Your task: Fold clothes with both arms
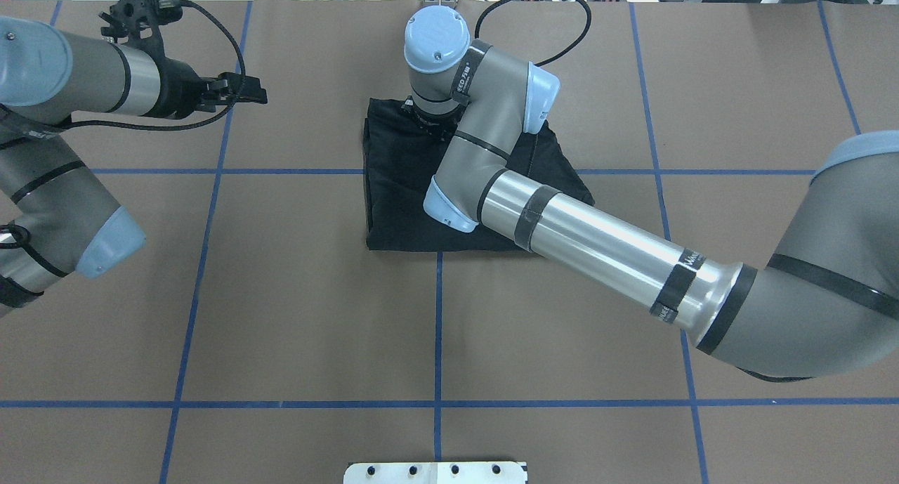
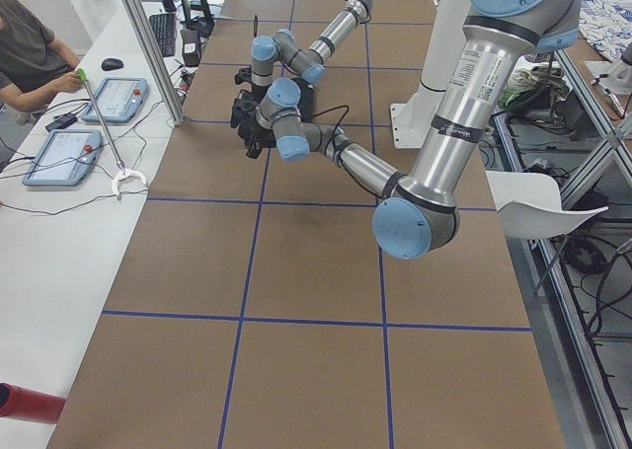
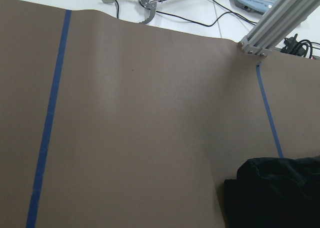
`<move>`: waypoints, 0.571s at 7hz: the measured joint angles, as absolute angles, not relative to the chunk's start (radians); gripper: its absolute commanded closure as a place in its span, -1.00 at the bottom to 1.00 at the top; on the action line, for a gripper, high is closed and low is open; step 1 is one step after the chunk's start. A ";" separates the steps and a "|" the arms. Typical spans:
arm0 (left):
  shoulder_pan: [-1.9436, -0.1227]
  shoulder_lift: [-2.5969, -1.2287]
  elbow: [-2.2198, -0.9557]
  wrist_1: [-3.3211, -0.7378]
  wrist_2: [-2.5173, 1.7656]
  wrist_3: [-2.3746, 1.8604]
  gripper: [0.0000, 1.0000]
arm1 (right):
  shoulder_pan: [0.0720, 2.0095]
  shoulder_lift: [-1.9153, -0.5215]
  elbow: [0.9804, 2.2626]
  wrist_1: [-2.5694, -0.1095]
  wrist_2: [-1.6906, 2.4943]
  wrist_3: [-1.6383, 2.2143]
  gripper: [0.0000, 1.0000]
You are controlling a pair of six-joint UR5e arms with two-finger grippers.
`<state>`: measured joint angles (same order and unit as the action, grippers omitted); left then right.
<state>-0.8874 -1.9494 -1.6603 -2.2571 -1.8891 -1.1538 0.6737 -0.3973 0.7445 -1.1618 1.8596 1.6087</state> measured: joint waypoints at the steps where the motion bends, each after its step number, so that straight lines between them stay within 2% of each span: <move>1: -0.887 -1.948 -1.663 -2.258 -1.887 -1.155 -1.00 | 0.686 -0.367 0.688 -1.132 1.850 1.607 1.00; 4: -0.886 -1.933 -1.674 -2.259 -1.884 -1.160 -1.00 | 0.721 -0.316 0.584 -1.039 1.829 1.601 1.00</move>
<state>-0.8864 -1.9325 -1.6737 -2.2587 -1.8842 -1.1596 0.7215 -0.3165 0.5843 -1.0388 1.8290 1.6014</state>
